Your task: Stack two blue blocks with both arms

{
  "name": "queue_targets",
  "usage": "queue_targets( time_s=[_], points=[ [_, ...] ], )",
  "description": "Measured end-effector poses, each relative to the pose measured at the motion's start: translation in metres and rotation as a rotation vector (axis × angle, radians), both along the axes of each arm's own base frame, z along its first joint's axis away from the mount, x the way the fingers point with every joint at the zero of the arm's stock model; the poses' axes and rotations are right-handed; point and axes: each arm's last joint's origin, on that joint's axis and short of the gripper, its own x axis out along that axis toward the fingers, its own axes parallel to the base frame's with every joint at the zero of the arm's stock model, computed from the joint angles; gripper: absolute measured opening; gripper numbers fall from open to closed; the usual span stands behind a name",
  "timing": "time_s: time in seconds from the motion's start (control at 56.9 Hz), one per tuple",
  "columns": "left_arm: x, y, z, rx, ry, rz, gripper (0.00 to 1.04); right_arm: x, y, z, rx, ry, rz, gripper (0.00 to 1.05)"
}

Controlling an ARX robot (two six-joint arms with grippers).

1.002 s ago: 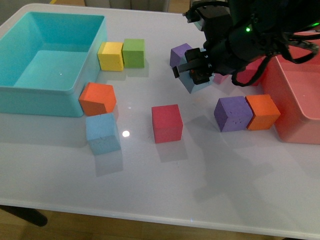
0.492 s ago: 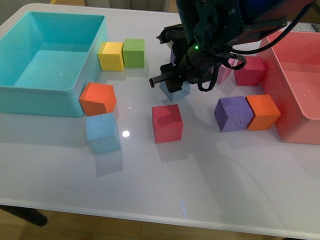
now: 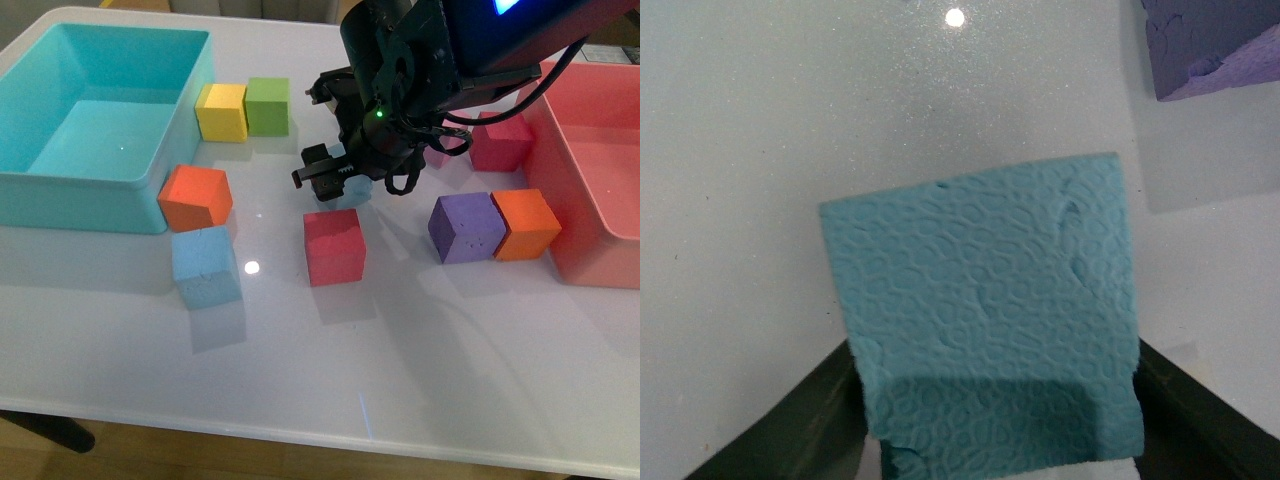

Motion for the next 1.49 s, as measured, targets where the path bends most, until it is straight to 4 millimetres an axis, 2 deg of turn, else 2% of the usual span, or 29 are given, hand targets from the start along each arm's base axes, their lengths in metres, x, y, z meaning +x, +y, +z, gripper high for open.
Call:
queue_targets(
  time_s=[0.105,0.193,0.316,0.527,0.615,0.721,0.949,1.002,1.09,1.125,1.16,1.195,1.353,1.389,1.494],
  points=[
    [0.000,0.000,0.000,0.000,0.000,0.000,0.96,-0.002,-0.001,0.002,0.015,0.000,0.007,0.97],
    [0.000,0.000,0.000,0.000,0.000,0.000,0.96,-0.005,-0.002,0.010,0.029,-0.011,0.012,0.95],
    [0.000,0.000,0.000,0.000,0.000,0.000,0.96,-0.009,-0.005,0.032,0.063,-0.056,0.020,0.96],
    [0.000,0.000,0.000,0.000,0.000,0.000,0.96,-0.031,-0.023,0.092,0.157,-0.211,0.028,0.96],
    [0.000,0.000,0.000,0.000,0.000,0.000,0.96,-0.050,-0.037,0.116,0.196,-0.272,0.042,0.96],
    [0.000,0.000,0.000,0.000,0.000,0.000,0.96,-0.086,-0.061,0.144,0.223,-0.350,0.051,0.96],
    [0.000,0.000,0.000,0.000,0.000,0.000,0.96,-0.165,-0.113,0.173,0.225,-0.452,0.016,0.95],
    [0.000,0.000,0.000,0.000,0.000,-0.001,0.96,-0.187,-0.131,0.179,0.223,-0.695,-0.208,0.83],
    [0.000,0.000,0.000,0.000,0.000,0.000,0.96,-0.219,-0.158,0.181,0.277,-0.895,-0.356,0.64],
    [0.000,0.000,0.000,0.000,0.000,0.000,0.96,-0.230,-0.166,0.177,0.290,-0.908,-0.367,0.54],
    [0.000,0.000,0.000,0.000,0.000,0.000,0.96,-0.235,-0.169,0.175,0.293,-0.905,-0.364,0.49],
    [0.000,0.000,0.000,0.000,0.000,0.000,0.96,-0.245,-0.175,0.167,0.291,-0.889,-0.362,0.38],
    [0.000,0.000,0.000,0.000,0.000,0.000,0.96,-0.267,-0.189,0.158,0.291,-0.886,-0.363,0.07],
    [0.000,0.000,0.000,0.000,0.000,0.000,0.96,-0.271,-0.191,0.157,0.293,-0.887,-0.362,0.02],
    [0.000,0.000,0.000,0.000,0.000,0.000,0.96,-0.284,-0.197,0.152,0.291,-0.883,-0.367,0.02]
  ],
)
